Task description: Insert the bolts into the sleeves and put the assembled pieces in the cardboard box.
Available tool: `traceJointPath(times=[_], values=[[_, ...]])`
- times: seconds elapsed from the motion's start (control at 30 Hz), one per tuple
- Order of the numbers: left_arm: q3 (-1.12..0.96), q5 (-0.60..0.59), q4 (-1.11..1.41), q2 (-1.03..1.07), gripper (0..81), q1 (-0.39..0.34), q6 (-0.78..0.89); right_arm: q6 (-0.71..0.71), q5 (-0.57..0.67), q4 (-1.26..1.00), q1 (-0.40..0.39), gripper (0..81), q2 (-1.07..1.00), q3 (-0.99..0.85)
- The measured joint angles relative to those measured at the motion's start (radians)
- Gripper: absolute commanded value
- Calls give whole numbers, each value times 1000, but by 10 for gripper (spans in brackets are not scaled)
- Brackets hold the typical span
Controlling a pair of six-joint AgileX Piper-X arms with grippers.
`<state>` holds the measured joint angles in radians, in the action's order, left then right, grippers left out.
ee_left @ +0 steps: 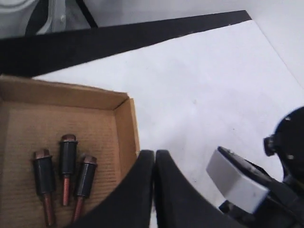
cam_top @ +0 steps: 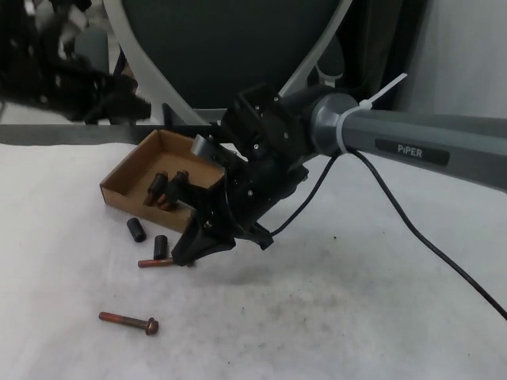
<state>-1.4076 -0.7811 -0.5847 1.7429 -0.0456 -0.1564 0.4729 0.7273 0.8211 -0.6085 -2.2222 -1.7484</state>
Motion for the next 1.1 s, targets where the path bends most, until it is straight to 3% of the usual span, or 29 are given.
traceJointPath(times=[0.5,0.83,1.1], values=[[384,82,-13,-388,8,-4,-102,-43,-250,-63,-28,2,0,-1],[695,137,-12,-724,8,-52,-180,-23,-318,-158,-86,2,0,-1],[754,144,-13,-878,8,-53,-180,10,-366,-183,-87,2,-41,-4]])
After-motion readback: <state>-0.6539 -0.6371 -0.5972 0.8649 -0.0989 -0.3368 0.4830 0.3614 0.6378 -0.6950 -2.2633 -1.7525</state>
